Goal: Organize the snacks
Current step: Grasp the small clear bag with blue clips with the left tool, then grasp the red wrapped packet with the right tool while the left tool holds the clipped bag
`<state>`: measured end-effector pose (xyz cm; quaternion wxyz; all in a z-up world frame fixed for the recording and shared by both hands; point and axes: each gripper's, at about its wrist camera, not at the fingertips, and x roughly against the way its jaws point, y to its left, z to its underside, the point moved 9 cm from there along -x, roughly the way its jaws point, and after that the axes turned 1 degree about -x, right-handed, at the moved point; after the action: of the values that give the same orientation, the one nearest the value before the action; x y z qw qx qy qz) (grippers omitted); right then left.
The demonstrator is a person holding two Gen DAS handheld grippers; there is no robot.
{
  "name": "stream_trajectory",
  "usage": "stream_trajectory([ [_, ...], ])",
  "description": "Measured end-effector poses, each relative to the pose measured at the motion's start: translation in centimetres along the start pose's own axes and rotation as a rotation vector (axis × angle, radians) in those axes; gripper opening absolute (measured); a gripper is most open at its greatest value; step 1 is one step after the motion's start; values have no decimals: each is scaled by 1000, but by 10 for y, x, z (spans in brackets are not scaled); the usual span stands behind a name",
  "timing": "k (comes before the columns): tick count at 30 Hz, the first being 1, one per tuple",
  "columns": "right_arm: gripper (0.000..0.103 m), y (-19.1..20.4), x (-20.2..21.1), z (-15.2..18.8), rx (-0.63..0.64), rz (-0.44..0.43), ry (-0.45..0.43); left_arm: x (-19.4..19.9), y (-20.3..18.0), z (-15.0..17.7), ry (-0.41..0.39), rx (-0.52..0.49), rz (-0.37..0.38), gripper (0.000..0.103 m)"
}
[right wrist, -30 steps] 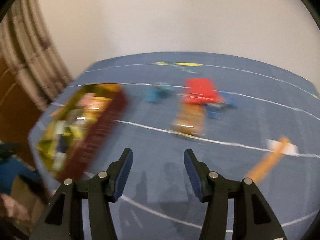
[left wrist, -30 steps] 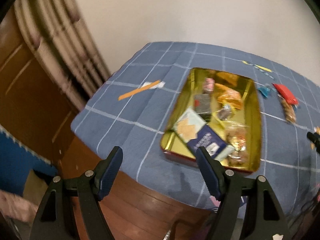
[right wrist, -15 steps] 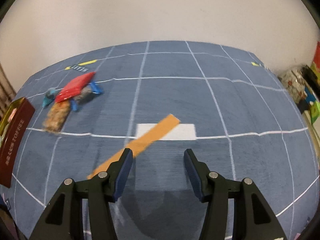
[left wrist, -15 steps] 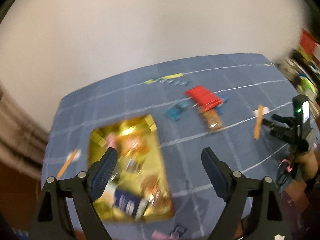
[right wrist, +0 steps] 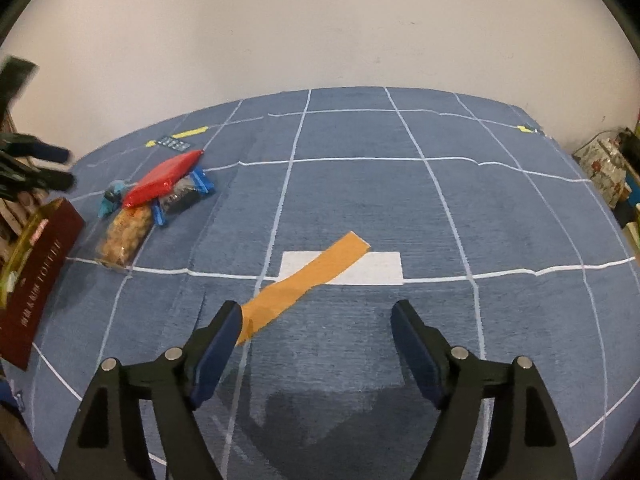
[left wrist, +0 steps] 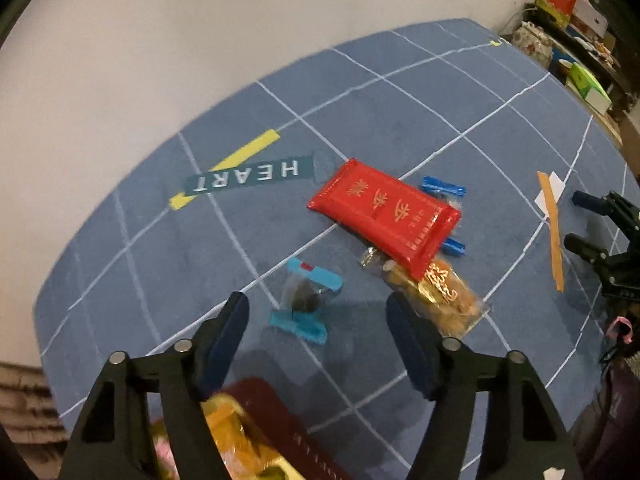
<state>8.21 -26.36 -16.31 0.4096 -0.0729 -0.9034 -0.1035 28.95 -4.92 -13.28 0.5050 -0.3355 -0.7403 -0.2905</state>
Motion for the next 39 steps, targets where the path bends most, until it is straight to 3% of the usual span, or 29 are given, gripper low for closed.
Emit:
stream_trajectory([
  [6, 85, 2, -2, -1, 9, -7, 4, -35, 5, -1, 74, 0, 36, 62],
  [7, 85, 3, -2, -1, 10, -8, 5, -41, 6, 1, 91, 7, 44, 53],
  [8, 86, 3, -2, 0, 11, -9, 5, -45, 5, 3, 106, 16, 60, 35],
  [9, 86, 3, -2, -1, 11, -10, 6, -51, 5, 8, 130, 29, 70, 24],
  [10, 86, 3, -2, -1, 10, -12, 5, -54, 5, 12, 138, 49, 67, 22],
  [13, 87, 3, -3, -2, 7, -14, 5, -47, 6, 16, 107, 123, -4, 21],
  [18, 88, 1, -2, -2, -10, -18, -1, 10, -14, 32, -20, 370, 44, 21],
  [22, 87, 9, 0, -21, -38, -120, 4, 48, -41, 60, -56, 492, 98, 22],
  [25, 86, 44, 3, -57, 32, -210, -7, 61, -56, 76, -59, 560, 113, 22],
  [27, 86, 77, -5, -83, 76, -284, 35, 66, -67, 82, -54, 574, 103, 22],
  [31, 86, 124, -33, -116, 120, -331, 100, 74, -80, 104, -56, 607, 115, 22],
  [34, 87, 152, -56, -131, 168, -305, 135, 82, -84, 120, -52, 620, 107, 22],
  [39, 87, 179, -92, -125, 224, -227, 223, 91, -80, 128, -70, 615, 97, 22],
])
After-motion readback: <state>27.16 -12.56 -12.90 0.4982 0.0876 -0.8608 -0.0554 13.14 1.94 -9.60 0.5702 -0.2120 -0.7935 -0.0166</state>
